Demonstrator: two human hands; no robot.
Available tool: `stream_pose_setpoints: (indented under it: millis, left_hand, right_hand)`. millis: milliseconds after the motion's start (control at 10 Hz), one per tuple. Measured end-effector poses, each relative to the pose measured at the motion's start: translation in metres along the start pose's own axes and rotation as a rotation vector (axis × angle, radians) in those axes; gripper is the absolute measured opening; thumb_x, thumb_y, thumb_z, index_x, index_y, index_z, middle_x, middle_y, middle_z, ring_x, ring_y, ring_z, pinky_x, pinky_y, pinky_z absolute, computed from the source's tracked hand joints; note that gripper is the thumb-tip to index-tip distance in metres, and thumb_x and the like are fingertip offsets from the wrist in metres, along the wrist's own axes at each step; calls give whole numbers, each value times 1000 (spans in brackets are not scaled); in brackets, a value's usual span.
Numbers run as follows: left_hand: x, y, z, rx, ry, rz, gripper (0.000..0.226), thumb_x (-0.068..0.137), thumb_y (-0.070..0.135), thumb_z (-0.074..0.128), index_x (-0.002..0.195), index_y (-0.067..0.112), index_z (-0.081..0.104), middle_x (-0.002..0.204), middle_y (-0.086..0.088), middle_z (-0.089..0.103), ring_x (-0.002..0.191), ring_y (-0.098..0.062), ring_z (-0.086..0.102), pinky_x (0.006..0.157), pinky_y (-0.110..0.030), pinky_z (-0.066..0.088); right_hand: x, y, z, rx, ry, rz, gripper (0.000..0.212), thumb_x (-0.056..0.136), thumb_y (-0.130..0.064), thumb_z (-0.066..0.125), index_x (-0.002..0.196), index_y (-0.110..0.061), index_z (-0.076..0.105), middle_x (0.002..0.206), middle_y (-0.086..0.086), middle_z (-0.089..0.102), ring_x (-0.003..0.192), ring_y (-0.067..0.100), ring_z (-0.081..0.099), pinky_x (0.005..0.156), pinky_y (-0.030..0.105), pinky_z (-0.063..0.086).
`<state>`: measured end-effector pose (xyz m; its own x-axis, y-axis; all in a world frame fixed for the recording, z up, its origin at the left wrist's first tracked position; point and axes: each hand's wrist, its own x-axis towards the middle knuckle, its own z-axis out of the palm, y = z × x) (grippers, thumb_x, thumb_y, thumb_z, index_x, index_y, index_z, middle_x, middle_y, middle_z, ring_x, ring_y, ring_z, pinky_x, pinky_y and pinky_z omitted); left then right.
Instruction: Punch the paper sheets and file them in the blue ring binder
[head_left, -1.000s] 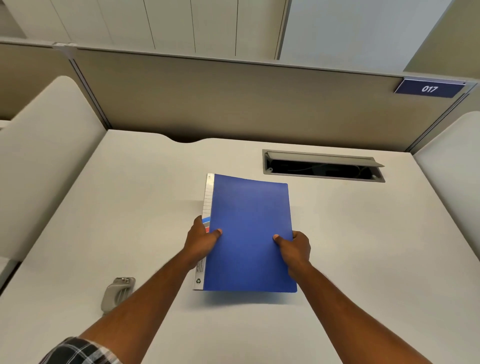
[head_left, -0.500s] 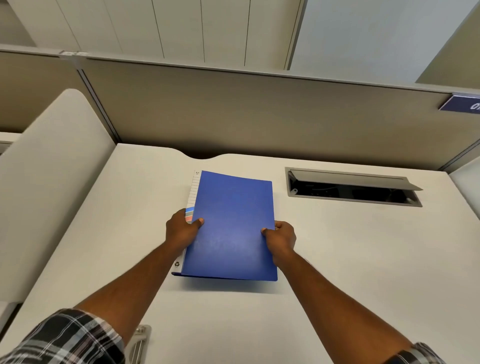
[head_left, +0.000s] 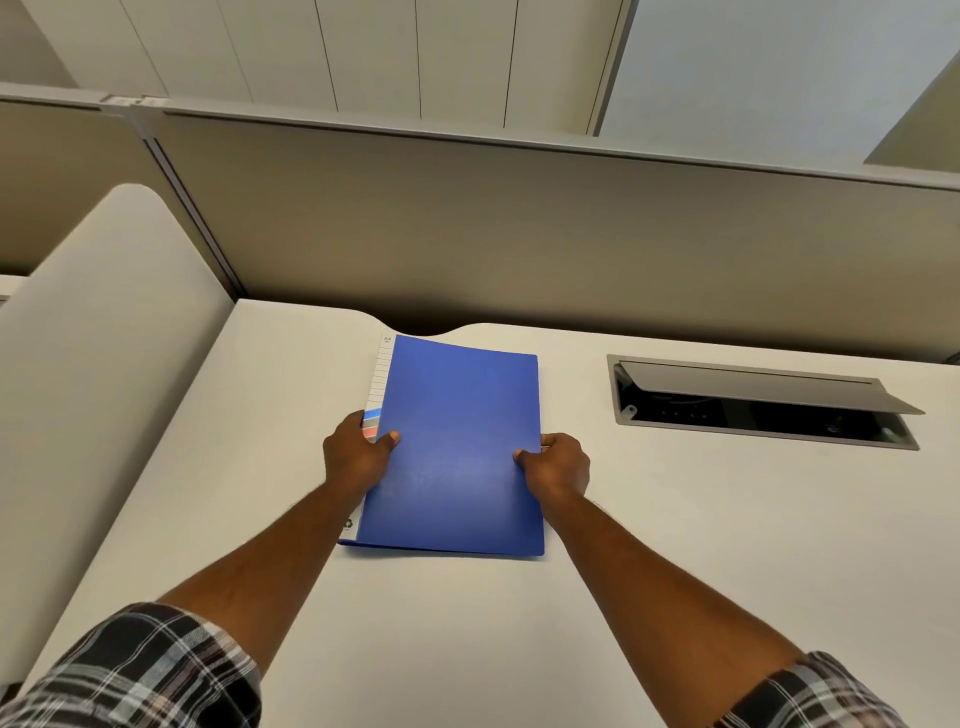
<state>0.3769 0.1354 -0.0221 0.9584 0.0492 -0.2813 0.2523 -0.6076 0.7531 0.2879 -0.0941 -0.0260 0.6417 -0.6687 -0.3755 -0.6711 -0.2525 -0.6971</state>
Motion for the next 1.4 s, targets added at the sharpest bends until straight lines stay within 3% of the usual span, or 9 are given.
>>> stream_pose_setpoints:
  millis: [200,400,600,700,800,900,1000,1100,1400]
  left_hand:
    - [15,3,2,31,61,5,46,85,29,74,123,7,59,122,-13,66,102,-30,63,87,-35,49]
    - [23,4,2,54,50,-20,47,87,31,72,123,6,57,123,-13,64,98,-27,60,87,-35,49]
    - [29,3,4,99,27,-39,51,87,33,70,127,7,54,126,-13,62,108,-32,61,92,-40,50]
    - [28,3,5,96,14,-65,52,89,34,67,130,7,49,128,-12,60,110,-34,60,92,-42,50]
    - [25,4,6,72,12,-81,56,87,34,69,130,7,47,128,-14,59,110,-35,60,92,-44,51]
    - [19,5,5,73,39,-81,68,83,34,74,136,7,42,135,-17,51,119,-37,54,99,-48,49]
    - [13,8,3,113,61,-50,70,83,31,74,139,6,40,139,-17,46,126,-36,48,103,-47,43]
    - [1,12,-1,176,60,52,70,84,29,73,140,5,39,141,-16,45,131,-33,42,106,-46,40]
    - [-51,26,1,331,-74,290,76,88,33,69,149,8,31,155,-13,31,145,-32,26,115,-44,32]
  right_hand:
    - [13,-3,10,-48,7,-23,18,84,-31,80,88,-15,73,100,4,77,82,25,70,77,34,59]
    - [22,-7,15,-94,4,-14,26,84,-39,79,89,-14,74,96,2,76,80,25,70,73,33,59]
    - [22,-9,22,-192,40,-30,33,79,-42,81,85,-12,68,87,3,70,76,25,68,65,31,55]
    - [23,-8,19,-131,11,-28,32,83,-39,79,77,-13,62,78,0,64,69,22,61,57,25,43]
    - [22,-6,17,-82,6,-21,36,85,-38,76,69,-16,54,71,0,59,66,22,57,57,27,41]
    - [20,-4,17,-38,-22,-24,34,88,-43,72,74,-16,56,85,4,69,78,26,65,68,34,51]
    - [16,-3,14,-25,-37,-36,37,88,-49,70,102,-15,66,117,8,71,103,29,69,85,39,55]
    - [7,-4,5,16,-55,-24,68,90,-51,68,142,-10,53,144,8,57,126,30,59,101,41,50]
    - [-28,-3,-35,5,-46,-96,69,91,-48,69,146,-12,48,146,9,53,128,29,58,102,40,49]
